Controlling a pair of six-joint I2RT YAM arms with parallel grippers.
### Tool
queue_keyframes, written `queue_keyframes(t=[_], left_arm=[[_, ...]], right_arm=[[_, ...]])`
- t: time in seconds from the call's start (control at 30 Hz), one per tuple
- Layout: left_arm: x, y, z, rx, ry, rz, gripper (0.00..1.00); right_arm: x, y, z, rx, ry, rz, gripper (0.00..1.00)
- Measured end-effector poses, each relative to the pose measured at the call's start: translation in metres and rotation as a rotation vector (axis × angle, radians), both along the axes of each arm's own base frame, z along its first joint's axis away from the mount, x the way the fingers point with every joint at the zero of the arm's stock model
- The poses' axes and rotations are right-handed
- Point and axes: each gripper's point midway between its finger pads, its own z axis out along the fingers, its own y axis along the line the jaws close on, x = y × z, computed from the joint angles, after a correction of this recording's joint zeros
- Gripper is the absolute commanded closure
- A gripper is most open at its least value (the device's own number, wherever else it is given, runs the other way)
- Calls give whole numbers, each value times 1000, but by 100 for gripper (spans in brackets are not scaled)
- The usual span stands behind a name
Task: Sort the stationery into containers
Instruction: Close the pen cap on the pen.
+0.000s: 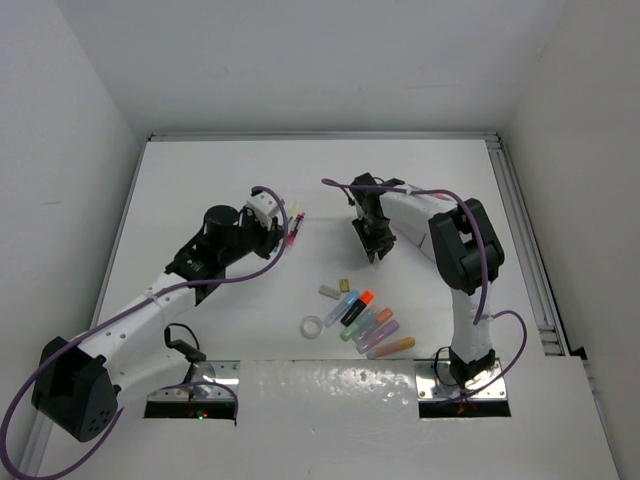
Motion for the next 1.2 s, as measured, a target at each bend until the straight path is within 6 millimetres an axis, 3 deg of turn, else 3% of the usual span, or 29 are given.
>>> queue_keyframes(t=[0.17, 0.27, 0.5, 0.6, 0.67, 0.73, 0.83, 0.9, 0.97, 1.07, 1.2], left_arm=[[1, 1, 0, 0, -2, 7, 100], [2, 2, 1, 0, -4, 10, 100], [1, 0, 1, -5, -1, -1, 100], [-2, -3, 2, -23, 9, -19, 100], [-4, -7, 3, -43, 19, -33, 100], [-7, -12, 6, -74, 29, -50, 100], [-12, -21, 13, -139, 54, -79, 100], [-16, -27, 18, -185, 70, -96, 100], [-19, -31, 24, -227, 86, -108, 100], [-23, -36, 32, -276, 95, -122, 100], [-23, -40, 45, -332, 87, -127, 100]], right_arm=[[-7, -3, -10, 2, 30, -22, 83], [-7, -4, -11, 12, 33, -45, 98], [-4, -5, -8, 34, 20, -86, 100], [4, 0, 7, 68, -33, -105, 100], [18, 9, 33, 120, -128, -129, 100], [37, 22, 75, 217, -283, -162, 100], [59, 49, 167, 449, -588, -204, 100], [59, 69, 223, 594, -742, -196, 100], [53, 92, 265, 724, -843, -179, 100], [41, 126, 292, 865, -895, -151, 100], [31, 146, 276, 895, -878, -142, 100]])
